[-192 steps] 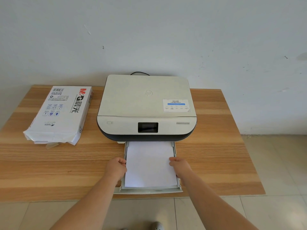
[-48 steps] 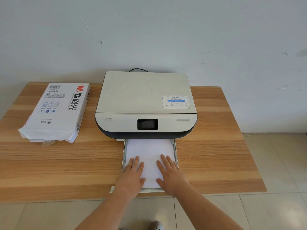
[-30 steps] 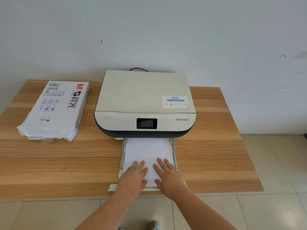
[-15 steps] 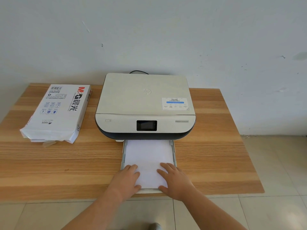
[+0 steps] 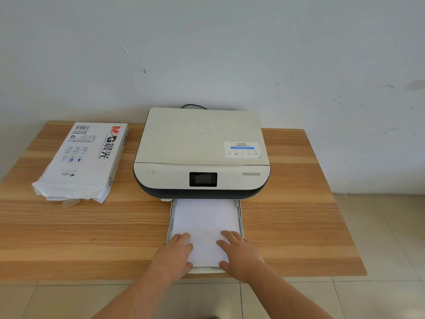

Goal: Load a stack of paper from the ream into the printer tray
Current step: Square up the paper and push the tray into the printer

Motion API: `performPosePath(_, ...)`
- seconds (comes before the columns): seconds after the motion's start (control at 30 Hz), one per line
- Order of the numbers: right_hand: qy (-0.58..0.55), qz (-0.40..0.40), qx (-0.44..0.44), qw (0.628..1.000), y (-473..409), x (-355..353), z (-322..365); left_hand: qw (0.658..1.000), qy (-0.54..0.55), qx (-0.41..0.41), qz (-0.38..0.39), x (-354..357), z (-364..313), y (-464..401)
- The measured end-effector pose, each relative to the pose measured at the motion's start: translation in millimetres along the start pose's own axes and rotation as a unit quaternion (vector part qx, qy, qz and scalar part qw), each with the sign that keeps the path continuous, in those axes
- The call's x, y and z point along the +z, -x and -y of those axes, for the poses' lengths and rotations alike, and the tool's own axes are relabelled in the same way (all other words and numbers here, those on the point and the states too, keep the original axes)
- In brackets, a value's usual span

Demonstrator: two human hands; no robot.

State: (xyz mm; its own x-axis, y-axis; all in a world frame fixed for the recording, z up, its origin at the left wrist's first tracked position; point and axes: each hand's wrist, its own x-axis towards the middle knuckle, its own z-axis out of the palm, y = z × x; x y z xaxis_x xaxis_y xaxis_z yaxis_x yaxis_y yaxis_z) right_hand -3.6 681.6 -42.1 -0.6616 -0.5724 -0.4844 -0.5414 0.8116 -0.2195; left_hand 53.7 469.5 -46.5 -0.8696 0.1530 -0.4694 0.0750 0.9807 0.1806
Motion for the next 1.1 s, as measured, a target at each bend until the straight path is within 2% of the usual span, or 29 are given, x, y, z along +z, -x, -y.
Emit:
performPosePath(0.1, -0.085, -0.04, 0.026, 0.995, -2, -7, -8, 1.0, 0.023, 0.01, -0.005, -2, 5, 0)
performPosePath(0.23, -0.218, -0.145, 0.139, 0.955, -10, -20, -31, 0.99, 0.088, -0.045, -0.101, -11, 21, 0)
performPosePath(0.3, -0.225, -0.155, 0.174, 0.946, -10, -25, -42, 0.988, 0.089, -0.063, -0.113, -14, 31, -1)
performPosePath(0.37, -0.143, -0.126, 0.129, 0.973, -9, -23, -49, 0.995, 0.068, -0.03, -0.072, -12, 37, -3)
performPosePath(0.43, -0.068, -0.074, 0.044, 0.994, -7, -17, -45, 0.999, 0.036, 0.02, -0.028, -8, 38, -3)
performPosePath(0.57, -0.005, -0.011, -0.045, 0.999, -5, -4, -29, 0.998, 0.001, 0.065, 0.007, -2, 33, -4)
performPosePath(0.9, 0.038, 0.004, -0.059, 0.998, -8, 1, -21, 0.991, -0.059, 0.112, 0.034, -5, 28, -12)
performPosePath(1.1, 0.034, -0.01, -0.061, 0.997, -7, -1, -17, 0.992, -0.054, 0.111, 0.035, -3, 28, -12)
